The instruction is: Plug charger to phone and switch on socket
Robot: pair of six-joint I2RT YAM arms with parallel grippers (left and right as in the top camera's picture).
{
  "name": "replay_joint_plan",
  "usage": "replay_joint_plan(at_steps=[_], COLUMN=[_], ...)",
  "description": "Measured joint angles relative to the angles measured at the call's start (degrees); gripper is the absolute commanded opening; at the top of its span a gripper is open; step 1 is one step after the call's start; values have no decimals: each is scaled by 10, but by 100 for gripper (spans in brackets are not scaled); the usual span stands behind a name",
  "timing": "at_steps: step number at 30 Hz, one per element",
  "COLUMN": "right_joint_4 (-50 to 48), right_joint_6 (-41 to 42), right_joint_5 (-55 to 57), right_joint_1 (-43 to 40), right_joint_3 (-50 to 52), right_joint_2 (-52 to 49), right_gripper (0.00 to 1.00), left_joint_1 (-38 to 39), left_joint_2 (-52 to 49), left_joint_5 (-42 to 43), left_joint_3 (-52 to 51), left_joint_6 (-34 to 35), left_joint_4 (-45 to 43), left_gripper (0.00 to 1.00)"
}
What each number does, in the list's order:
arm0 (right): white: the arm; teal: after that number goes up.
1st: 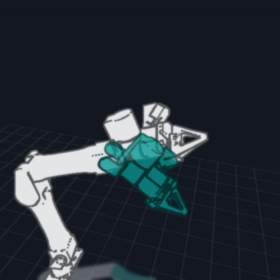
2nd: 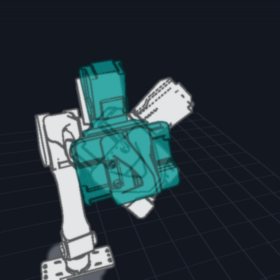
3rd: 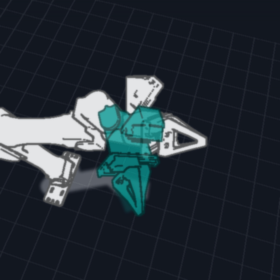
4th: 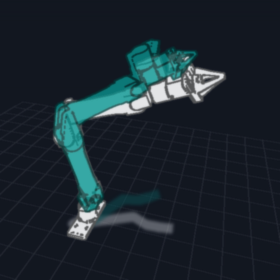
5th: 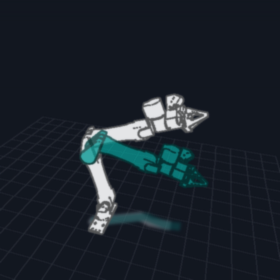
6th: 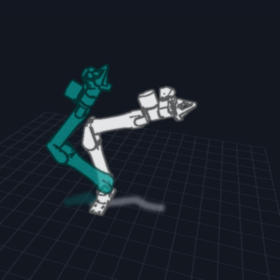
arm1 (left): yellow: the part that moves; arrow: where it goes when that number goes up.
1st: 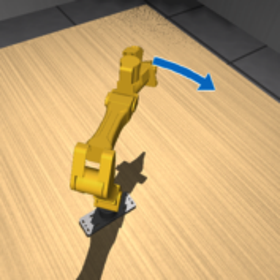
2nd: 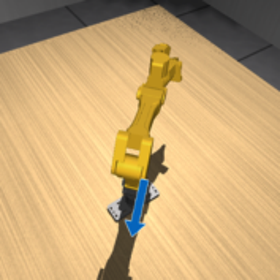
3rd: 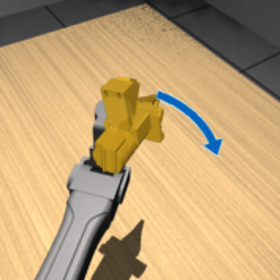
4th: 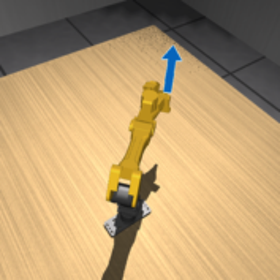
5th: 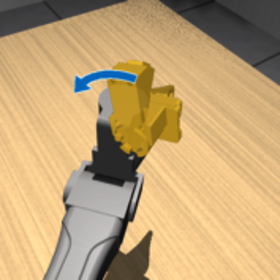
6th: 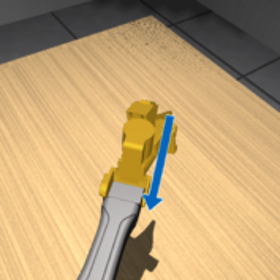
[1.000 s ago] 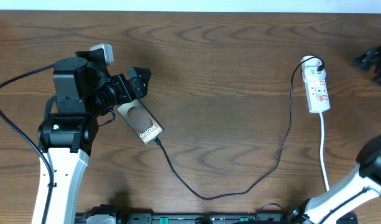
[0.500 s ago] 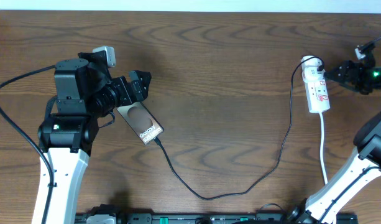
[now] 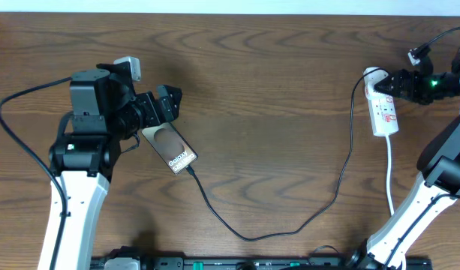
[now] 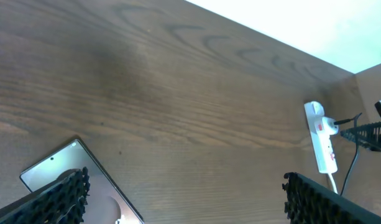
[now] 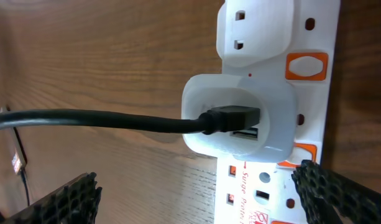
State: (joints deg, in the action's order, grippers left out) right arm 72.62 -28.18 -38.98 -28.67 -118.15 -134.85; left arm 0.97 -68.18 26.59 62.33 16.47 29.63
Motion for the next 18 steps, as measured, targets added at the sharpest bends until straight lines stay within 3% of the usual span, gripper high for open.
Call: replay_joint_plan(at_steps=[18], right_joint_4=[-21], right_joint_6=[0], right_joint_5=[30], right_joint_1=[20], right_joint_3=[0], right_joint_2=[0], right_gripper=[99], left_joint_1=[0], left_joint_2=[-4], left_joint_5=[0], left_joint_3=[0], left_joint_6=[0], left_joint_4=[0], left_gripper=[97])
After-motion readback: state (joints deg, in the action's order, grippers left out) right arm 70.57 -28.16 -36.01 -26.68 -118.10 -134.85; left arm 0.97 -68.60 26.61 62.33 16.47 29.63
